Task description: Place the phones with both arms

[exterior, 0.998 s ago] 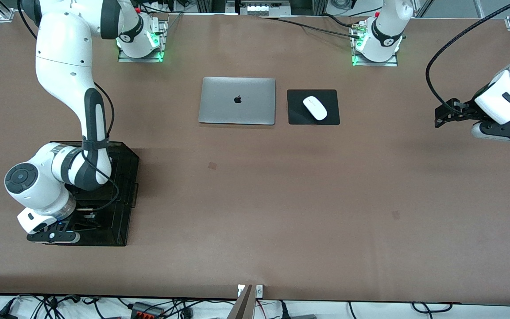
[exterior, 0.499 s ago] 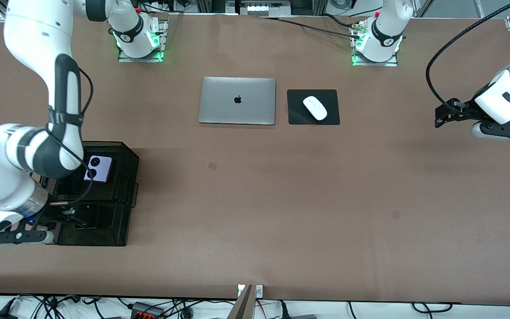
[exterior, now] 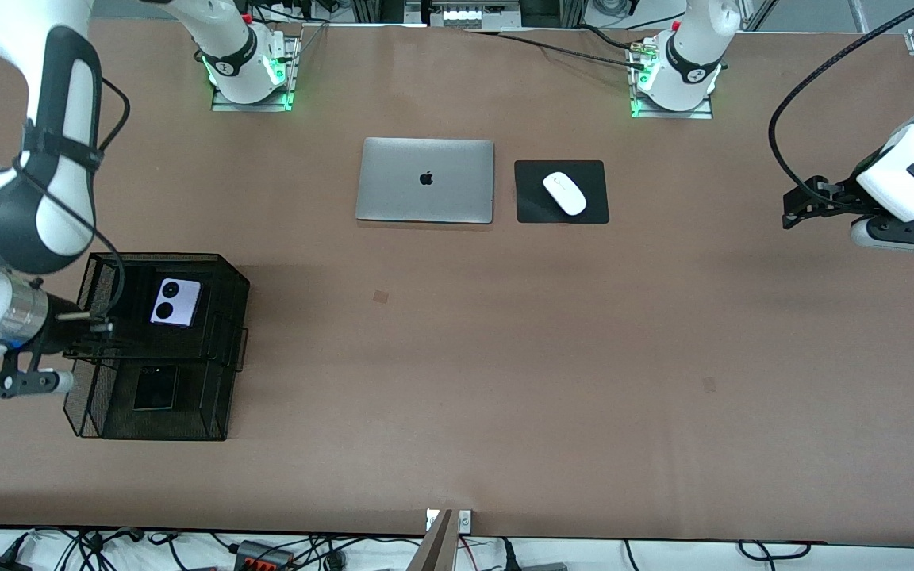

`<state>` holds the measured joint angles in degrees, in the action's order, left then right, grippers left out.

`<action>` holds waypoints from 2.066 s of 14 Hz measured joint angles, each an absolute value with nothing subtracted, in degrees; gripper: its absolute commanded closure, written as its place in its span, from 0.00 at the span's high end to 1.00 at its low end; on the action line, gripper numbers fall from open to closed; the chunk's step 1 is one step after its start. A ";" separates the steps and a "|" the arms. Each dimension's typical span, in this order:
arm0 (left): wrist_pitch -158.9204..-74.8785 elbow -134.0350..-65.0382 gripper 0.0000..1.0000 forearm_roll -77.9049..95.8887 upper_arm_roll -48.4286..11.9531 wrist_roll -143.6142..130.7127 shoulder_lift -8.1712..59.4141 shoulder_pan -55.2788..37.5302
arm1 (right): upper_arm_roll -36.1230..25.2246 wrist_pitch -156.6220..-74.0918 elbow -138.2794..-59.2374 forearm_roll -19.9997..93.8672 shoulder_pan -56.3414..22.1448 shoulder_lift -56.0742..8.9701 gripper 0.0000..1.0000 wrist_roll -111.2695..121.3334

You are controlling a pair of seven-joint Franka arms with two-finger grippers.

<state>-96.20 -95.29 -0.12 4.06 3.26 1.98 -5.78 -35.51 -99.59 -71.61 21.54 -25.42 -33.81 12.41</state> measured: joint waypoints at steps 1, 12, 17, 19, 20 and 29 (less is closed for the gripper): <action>-96.20 -95.17 1.00 -0.12 4.07 2.95 1.97 -5.74 | -35.76 -98.93 -72.73 19.93 -26.58 -31.86 1.00 11.51; -96.07 -94.71 1.00 -0.12 4.06 2.65 1.96 -5.74 | -30.53 -96.44 -74.91 16.13 -22.49 -23.52 1.00 10.94; -96.07 -94.61 1.00 -0.12 4.02 2.64 1.96 -5.74 | -6.44 -94.53 -75.09 4.97 -3.89 -17.79 1.00 5.19; -96.07 -94.50 1.00 -0.12 4.02 2.64 1.96 -5.74 | -4.91 -93.18 -75.65 4.13 -2.37 -16.60 1.00 4.79; -96.07 -94.33 1.00 -0.12 4.02 2.64 1.96 -5.74 | -4.87 -93.00 -76.46 3.57 -2.28 -16.03 1.00 4.74; -95.89 -93.80 1.00 -0.12 4.06 2.64 1.96 -5.68 | -4.22 -97.61 -96.89 1.19 -2.28 -1.33 1.00 3.08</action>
